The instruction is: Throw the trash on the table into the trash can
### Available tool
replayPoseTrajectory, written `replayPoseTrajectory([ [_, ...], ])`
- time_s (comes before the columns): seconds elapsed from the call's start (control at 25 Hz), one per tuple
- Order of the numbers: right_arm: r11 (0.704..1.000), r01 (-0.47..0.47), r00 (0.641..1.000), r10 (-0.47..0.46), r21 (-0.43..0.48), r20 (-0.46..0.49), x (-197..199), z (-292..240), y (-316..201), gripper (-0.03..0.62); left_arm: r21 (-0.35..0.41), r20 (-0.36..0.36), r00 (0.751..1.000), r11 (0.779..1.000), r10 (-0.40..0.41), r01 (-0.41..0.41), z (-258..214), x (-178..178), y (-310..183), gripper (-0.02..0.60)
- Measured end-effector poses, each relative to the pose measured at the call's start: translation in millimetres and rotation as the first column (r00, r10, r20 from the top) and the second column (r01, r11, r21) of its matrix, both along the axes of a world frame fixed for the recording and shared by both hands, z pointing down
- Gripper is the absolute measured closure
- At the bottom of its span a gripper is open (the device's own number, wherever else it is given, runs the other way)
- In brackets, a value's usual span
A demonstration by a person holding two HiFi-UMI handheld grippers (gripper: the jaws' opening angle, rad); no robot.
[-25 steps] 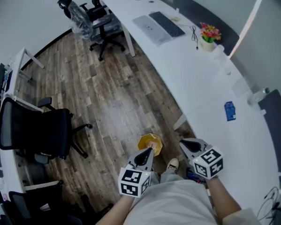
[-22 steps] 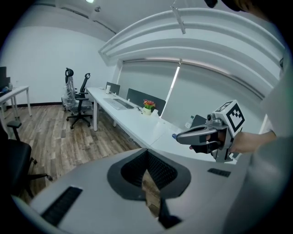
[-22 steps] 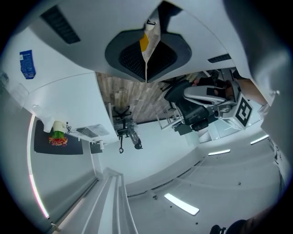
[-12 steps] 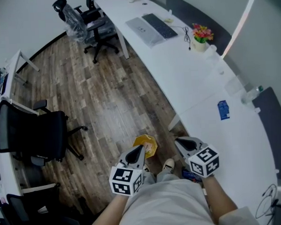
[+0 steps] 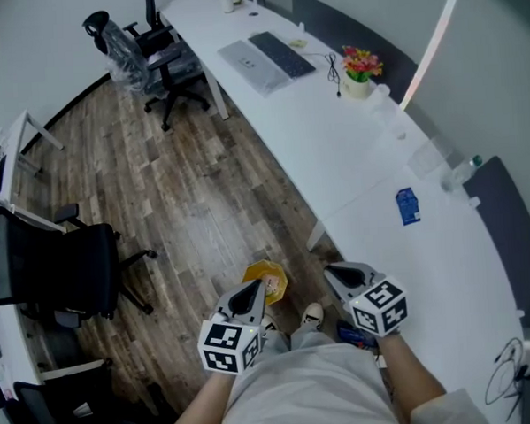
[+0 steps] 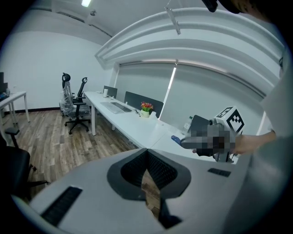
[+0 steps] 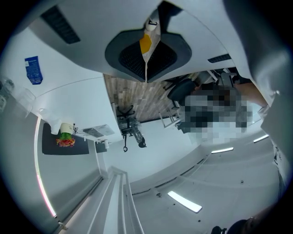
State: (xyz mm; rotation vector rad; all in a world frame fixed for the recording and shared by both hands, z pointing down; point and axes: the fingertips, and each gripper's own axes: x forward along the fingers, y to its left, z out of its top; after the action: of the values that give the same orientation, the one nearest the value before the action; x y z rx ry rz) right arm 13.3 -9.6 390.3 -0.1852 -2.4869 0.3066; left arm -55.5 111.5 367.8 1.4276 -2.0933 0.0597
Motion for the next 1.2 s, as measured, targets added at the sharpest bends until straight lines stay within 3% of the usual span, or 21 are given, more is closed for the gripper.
replayPoseTrajectory([
  [0.32,0.991,-0.124,0.992,0.125,0.052,-0.008,30.4,3.3,-54.0,0.556,0.029,-0.010,0.994,0.993,0.111,-0.110,-3.3,16.8,-41.0,0.581],
  [0.64,0.954,-0.283,0.957,0.287,0.096,-0.030,68.1,17.9,-134.8,0.555,0.023,-0.022,0.980,0.980,0.199,-0.198,5.7,34.1,-95.4,0.580],
  [1.04,0.885,-0.432,0.894,0.446,0.175,-0.045,98.7,38.7,-243.1,0.553,0.032,-0.038,0.973,0.974,0.227,-0.225,20.2,39.1,-163.7,0.581],
  [1.2,0.870,-0.456,0.880,0.473,0.187,-0.053,103.1,52.8,-276.0,0.551,0.027,-0.046,0.972,0.973,0.231,-0.230,30.4,39.7,-188.4,0.581],
])
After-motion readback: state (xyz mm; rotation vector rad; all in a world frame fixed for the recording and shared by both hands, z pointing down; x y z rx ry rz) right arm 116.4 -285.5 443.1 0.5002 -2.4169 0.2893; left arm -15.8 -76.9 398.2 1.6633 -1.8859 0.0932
